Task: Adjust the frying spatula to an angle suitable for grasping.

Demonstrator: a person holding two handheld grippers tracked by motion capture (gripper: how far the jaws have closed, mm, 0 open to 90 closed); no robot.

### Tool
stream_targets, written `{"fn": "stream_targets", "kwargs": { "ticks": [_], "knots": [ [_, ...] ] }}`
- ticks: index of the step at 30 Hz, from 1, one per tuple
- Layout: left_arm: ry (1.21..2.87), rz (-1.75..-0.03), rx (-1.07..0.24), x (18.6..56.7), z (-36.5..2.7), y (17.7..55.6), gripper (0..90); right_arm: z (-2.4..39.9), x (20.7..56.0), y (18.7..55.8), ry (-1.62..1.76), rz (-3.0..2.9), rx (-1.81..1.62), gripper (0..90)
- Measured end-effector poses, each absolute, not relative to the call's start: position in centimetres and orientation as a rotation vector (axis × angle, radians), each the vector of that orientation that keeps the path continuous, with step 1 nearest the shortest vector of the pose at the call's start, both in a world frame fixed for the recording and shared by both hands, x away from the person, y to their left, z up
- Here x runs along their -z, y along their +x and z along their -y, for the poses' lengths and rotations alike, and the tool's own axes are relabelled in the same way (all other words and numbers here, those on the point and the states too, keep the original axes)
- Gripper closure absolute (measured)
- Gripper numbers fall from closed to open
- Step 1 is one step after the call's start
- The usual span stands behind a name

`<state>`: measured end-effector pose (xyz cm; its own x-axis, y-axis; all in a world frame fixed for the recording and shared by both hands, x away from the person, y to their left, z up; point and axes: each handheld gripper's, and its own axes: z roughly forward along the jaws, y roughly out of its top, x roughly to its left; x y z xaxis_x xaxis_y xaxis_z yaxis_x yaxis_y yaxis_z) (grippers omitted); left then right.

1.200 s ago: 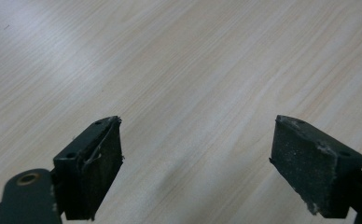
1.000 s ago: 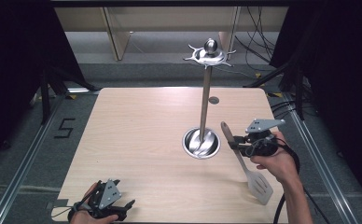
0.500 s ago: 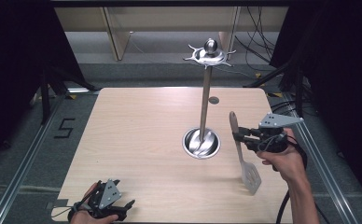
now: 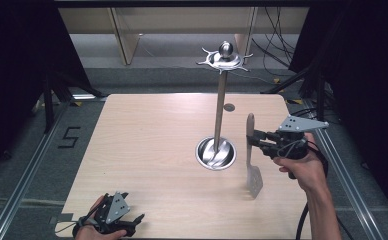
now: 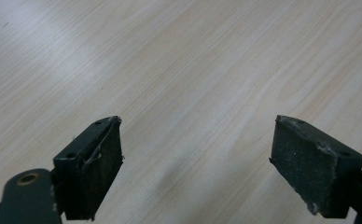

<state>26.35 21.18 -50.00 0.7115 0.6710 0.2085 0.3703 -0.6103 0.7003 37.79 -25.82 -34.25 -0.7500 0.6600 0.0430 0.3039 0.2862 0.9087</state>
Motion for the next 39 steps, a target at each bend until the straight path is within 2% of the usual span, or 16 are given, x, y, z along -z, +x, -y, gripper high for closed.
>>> {"fn": "stream_targets", "kwargs": {
  "ticks": [15,39],
  "knots": [
    [2.261,-0.796,-0.600,50.0,-21.2,26.3,15.9,24.6,32.8,38.4,0.839,-2.184,-1.518,70.8],
    [2.271,-0.784,-0.599,49.9,-21.2,26.3,15.9,23.6,27.5,39.3,0.775,-2.137,-1.502,70.8]
  ]
}}
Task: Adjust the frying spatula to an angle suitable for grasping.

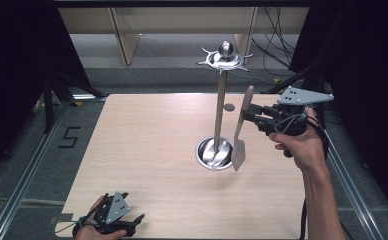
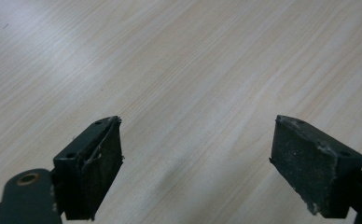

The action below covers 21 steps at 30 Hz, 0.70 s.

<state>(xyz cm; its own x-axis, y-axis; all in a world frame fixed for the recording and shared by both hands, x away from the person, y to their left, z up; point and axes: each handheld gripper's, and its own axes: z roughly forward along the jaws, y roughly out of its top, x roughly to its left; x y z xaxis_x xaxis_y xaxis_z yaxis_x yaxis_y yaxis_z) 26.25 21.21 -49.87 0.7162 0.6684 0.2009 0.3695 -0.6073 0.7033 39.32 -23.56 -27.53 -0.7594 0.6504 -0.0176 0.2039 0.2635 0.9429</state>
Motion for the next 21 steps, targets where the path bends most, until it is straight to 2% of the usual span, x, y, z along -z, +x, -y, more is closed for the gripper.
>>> {"fn": "stream_targets", "kwargs": {
  "ticks": [21],
  "knots": [
    [2.266,-0.787,-0.599,49.9,-21.2,26.3,15.9,23.3,24.4,40.1,0.794,-2.108,-1.473,70.8]
  ]
}}
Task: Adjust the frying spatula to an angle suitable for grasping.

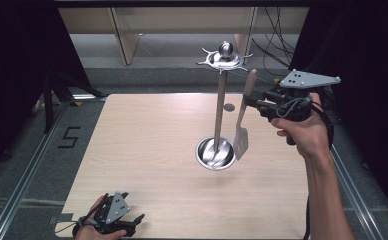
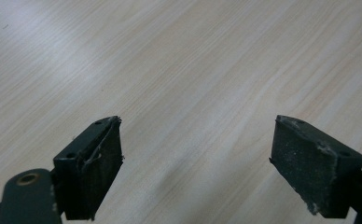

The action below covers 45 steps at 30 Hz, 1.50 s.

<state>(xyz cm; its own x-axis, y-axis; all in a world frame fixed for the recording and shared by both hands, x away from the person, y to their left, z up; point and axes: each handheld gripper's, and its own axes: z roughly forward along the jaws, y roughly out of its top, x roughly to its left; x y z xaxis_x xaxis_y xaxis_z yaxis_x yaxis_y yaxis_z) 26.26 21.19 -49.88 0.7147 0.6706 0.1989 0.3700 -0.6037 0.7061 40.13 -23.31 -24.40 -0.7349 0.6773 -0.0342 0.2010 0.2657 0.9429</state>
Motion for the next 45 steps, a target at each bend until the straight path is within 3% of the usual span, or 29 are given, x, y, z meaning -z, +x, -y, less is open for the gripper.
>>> {"fn": "stream_targets", "kwargs": {
  "ticks": [45],
  "knots": [
    [2.258,-0.788,-0.599,49.7,-21.3,26.2,15.9,21.9,24.9,41.3,0.831,-2.105,-1.459,69.0]
  ]
}}
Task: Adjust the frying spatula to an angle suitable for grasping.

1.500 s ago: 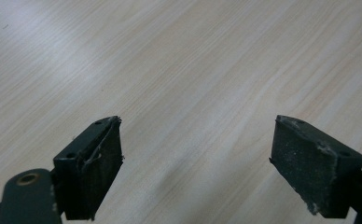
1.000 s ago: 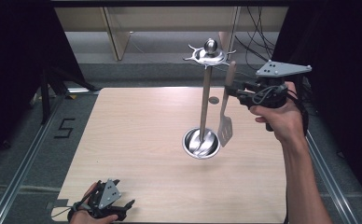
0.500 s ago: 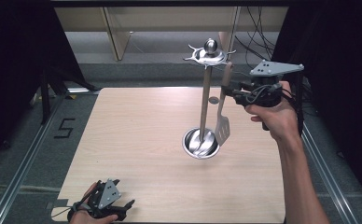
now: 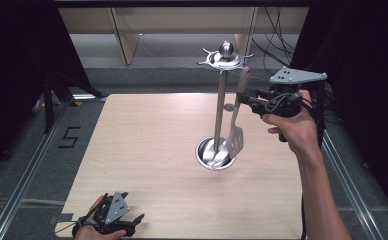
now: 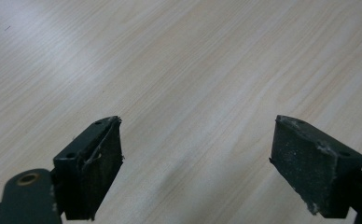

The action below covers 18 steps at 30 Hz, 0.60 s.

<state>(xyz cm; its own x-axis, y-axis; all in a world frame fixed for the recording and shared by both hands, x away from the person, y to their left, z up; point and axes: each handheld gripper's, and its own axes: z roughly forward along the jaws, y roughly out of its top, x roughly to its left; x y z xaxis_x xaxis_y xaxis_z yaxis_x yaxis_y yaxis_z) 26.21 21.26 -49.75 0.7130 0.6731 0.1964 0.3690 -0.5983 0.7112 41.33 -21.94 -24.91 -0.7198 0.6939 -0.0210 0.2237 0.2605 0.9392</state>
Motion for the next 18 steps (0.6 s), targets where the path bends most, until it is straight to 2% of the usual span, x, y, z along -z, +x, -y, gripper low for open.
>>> {"fn": "stream_targets", "kwargs": {
  "ticks": [2,6,9,12,18],
  "knots": [
    [2.267,-0.783,-0.600,49.7,-21.3,26.2,15.9,22.0,25.0,41.3,0.824,-2.100,-1.473,68.1],
    [2.268,-0.781,-0.611,49.8,-21.2,26.3,15.9,22.6,25.1,40.7,0.845,-2.064,-1.526,57.9],
    [2.263,-0.785,-0.612,49.8,-21.2,26.3,15.9,23.0,25.2,40.1,0.838,-2.043,-1.525,54.7],
    [2.261,-0.787,-0.612,49.9,-21.2,26.3,15.9,23.4,25.5,39.4,0.834,-2.019,-1.517,48.0],
    [2.247,-0.798,-0.606,49.9,-21.2,26.3,15.9,24.1,26.8,38.5,0.866,-2.011,-1.510,44.5]
  ]
}}
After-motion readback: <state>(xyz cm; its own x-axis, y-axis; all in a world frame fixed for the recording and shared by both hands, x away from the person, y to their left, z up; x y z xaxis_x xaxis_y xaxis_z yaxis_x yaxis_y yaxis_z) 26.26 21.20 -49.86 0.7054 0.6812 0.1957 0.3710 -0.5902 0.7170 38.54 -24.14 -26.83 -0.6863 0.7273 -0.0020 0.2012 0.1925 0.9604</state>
